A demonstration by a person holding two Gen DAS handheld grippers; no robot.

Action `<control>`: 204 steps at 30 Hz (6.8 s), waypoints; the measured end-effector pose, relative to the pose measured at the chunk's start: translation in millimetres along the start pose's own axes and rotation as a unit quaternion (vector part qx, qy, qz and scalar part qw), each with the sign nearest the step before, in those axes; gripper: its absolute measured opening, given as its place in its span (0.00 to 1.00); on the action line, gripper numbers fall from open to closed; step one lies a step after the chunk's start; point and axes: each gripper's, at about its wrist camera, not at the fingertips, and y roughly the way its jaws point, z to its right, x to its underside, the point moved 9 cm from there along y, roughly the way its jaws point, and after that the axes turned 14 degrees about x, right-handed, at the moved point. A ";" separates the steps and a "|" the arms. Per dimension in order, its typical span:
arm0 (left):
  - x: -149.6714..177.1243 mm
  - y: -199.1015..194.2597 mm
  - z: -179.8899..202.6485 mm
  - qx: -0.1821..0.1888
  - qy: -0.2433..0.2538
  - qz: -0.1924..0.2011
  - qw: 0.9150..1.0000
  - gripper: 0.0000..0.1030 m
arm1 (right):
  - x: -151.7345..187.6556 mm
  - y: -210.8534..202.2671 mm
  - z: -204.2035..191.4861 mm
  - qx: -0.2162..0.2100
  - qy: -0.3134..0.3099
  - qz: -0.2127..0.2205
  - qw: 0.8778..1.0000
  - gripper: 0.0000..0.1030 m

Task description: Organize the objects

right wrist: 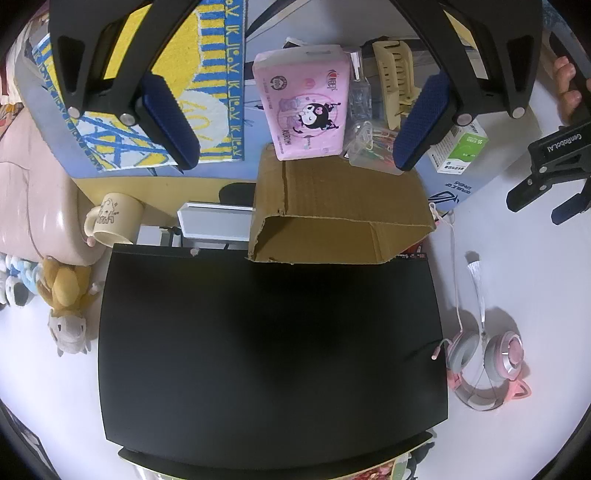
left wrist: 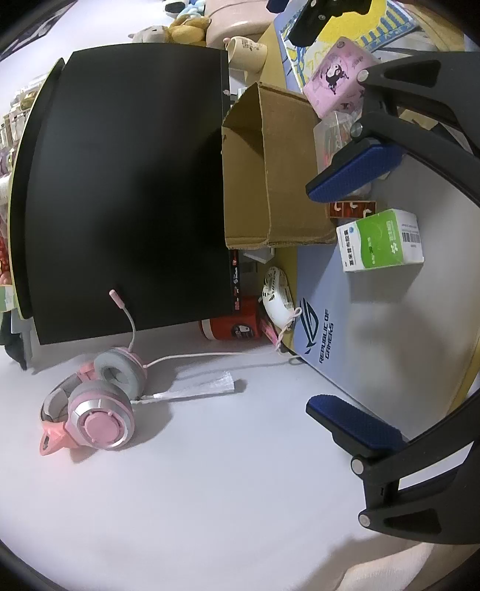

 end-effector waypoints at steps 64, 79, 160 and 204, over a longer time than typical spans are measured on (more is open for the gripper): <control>7.3 1.7 -12.1 -0.017 0.001 -0.016 1.000 1.00 | 0.6 0.5 3.7 -0.022 0.019 -0.004 1.000 1.00; 6.7 0.7 -12.5 -0.016 -0.001 -0.016 1.000 1.00 | 1.1 0.7 5.0 -0.022 0.021 -0.003 1.000 1.00; 86.5 106.7 2.8 0.030 -0.046 -0.192 0.980 1.00 | 63.3 88.1 -10.5 -0.006 0.031 -0.159 0.987 1.00; 32.3 75.1 -6.7 0.085 -0.101 -0.122 0.984 0.43 | 15.3 44.9 -1.1 -0.008 0.046 -0.083 0.995 0.69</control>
